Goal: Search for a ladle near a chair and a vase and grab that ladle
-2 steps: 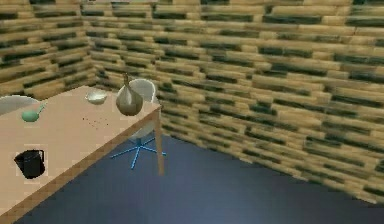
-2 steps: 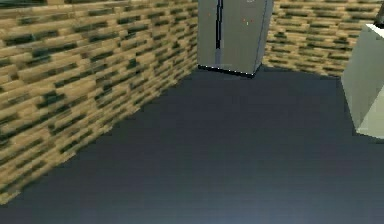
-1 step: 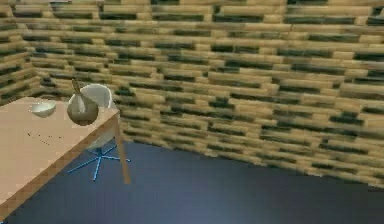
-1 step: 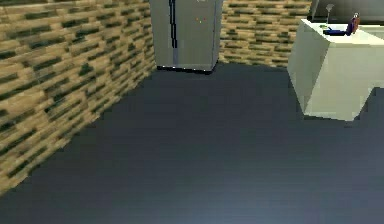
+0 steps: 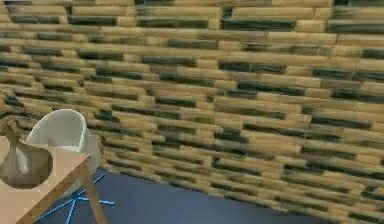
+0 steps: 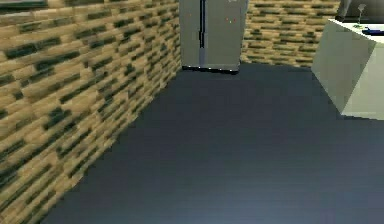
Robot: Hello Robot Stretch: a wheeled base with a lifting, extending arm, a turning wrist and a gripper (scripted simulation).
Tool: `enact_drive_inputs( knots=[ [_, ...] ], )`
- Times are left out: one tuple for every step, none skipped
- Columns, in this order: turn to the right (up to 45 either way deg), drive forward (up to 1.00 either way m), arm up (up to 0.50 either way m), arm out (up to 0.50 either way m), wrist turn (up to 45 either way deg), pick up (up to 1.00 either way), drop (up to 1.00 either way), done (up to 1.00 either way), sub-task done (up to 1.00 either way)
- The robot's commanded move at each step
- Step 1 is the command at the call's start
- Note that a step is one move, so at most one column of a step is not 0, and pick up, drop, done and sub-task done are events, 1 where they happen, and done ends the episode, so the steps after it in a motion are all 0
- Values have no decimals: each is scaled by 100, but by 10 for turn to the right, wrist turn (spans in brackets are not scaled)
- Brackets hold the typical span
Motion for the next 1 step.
enact_drive_inputs(
  knots=[
    [-450, 0, 0, 0, 0, 0, 0, 0, 0]
  ],
)
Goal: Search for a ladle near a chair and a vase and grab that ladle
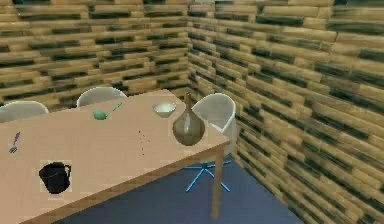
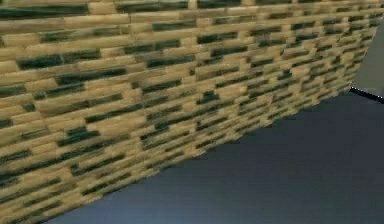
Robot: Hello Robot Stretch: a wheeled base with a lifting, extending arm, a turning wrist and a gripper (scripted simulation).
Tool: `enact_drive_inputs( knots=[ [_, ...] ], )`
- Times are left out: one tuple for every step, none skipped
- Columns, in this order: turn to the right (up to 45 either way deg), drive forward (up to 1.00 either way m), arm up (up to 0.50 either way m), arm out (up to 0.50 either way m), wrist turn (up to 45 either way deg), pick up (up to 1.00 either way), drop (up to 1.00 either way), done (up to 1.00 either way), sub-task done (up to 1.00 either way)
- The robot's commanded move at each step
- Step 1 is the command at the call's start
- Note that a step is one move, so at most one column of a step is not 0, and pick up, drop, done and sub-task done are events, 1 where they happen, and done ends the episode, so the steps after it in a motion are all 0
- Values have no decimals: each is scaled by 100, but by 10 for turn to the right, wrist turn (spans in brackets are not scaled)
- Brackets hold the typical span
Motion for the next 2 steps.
enact_drive_inputs(
  knots=[
    [-300, 0, 0, 0, 0, 0, 0, 0, 0],
    [0, 10, 0, 0, 0, 0, 0, 0, 0]
  ],
)
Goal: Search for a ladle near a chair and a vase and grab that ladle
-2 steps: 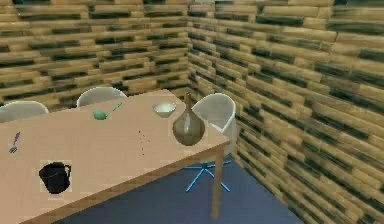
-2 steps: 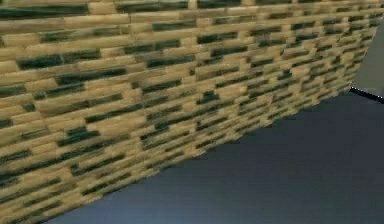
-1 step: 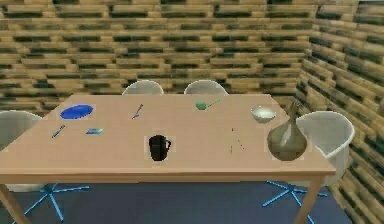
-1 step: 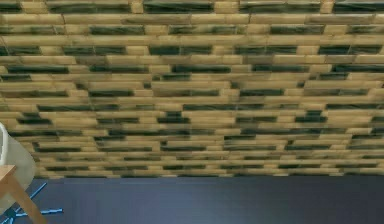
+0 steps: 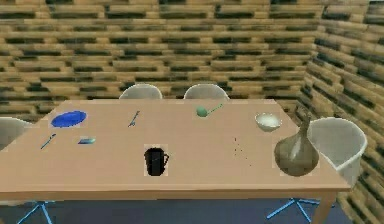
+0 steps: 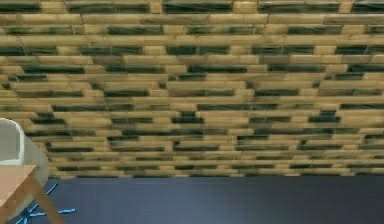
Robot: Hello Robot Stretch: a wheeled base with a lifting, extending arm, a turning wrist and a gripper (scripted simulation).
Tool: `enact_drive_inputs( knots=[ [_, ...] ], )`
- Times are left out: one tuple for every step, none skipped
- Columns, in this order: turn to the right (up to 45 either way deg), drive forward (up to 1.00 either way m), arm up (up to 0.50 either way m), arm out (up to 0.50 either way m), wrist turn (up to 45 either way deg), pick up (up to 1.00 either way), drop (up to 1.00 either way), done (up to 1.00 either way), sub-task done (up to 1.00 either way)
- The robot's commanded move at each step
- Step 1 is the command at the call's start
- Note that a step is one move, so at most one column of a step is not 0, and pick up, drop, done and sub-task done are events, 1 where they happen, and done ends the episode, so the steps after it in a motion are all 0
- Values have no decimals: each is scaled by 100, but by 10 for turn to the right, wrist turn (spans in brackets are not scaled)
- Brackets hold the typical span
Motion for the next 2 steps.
enact_drive_inputs(
  knots=[
    [-450, 0, 0, 0, 0, 0, 0, 0, 0],
    [-390, 0, 0, 0, 0, 0, 0, 0, 0]
  ],
)
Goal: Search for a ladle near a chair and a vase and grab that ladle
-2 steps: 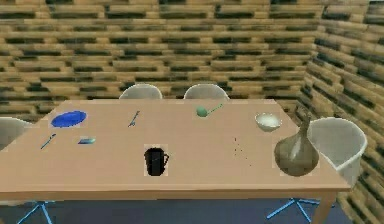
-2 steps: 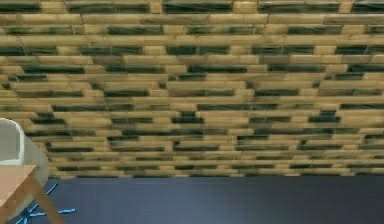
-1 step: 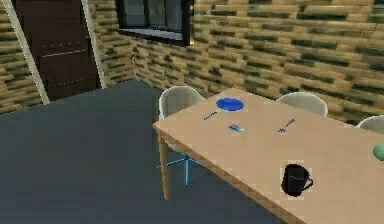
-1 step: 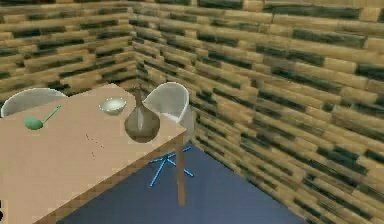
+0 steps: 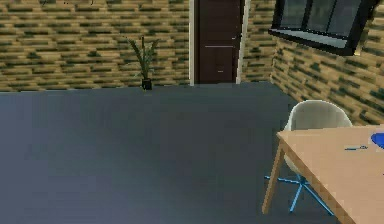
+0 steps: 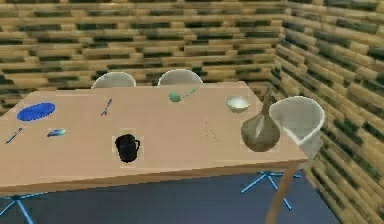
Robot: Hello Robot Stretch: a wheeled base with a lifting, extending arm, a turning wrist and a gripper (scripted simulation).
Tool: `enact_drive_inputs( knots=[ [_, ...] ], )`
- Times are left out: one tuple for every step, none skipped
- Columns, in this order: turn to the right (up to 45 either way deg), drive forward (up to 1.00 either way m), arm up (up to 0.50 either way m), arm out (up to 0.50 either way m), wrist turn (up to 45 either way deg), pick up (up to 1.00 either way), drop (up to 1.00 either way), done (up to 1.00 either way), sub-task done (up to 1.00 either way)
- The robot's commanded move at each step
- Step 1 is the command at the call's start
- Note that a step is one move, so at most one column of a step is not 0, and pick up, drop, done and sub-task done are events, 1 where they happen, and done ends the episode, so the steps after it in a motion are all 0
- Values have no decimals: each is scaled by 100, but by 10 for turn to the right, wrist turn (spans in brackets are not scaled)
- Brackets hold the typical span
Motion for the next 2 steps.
enact_drive_inputs(
  knots=[
    [-30, 0, 0, 0, 0, 0, 0, 0, 0],
    [450, 0, 0, 0, 0, 0, 0, 0, 0]
  ],
)
